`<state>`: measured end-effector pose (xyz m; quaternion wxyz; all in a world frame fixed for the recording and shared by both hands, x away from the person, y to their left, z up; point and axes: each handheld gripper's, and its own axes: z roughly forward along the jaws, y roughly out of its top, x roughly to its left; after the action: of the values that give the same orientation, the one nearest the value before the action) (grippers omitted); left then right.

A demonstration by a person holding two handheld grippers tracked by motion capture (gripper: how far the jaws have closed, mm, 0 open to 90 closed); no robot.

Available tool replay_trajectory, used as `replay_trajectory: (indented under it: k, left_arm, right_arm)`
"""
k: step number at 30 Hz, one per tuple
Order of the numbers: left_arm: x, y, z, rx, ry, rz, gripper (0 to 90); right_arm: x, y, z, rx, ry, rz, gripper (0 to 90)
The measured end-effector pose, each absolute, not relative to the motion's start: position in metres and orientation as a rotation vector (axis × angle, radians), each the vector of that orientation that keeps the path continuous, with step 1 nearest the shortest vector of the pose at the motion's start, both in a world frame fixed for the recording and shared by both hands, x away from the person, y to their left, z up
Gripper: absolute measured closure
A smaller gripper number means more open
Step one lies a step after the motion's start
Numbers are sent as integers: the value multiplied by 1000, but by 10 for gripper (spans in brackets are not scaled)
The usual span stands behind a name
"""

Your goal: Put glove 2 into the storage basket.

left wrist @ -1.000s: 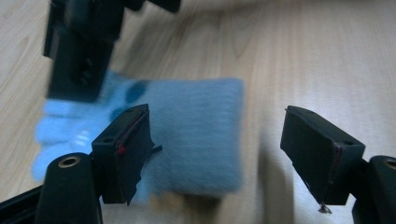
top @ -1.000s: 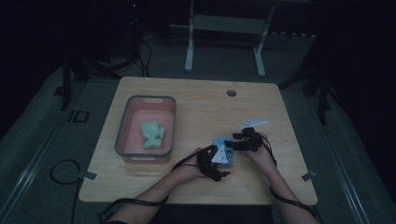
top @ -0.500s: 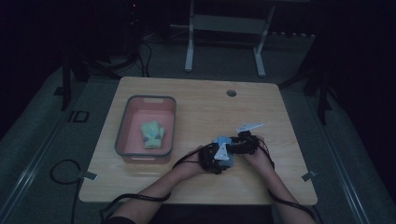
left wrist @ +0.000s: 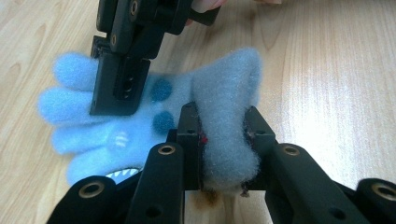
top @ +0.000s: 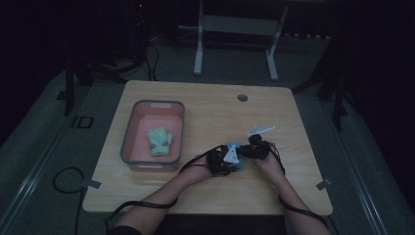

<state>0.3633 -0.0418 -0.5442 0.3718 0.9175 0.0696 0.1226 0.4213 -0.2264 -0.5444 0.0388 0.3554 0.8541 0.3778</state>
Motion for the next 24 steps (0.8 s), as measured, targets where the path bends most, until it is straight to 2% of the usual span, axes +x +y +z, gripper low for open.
replay_trajectory:
  k: [24]
  left_arm:
    - [365,-20,-483,2359,181,375,755]
  right_arm:
    - [430,-210,-496,1068,2598,1296,816]
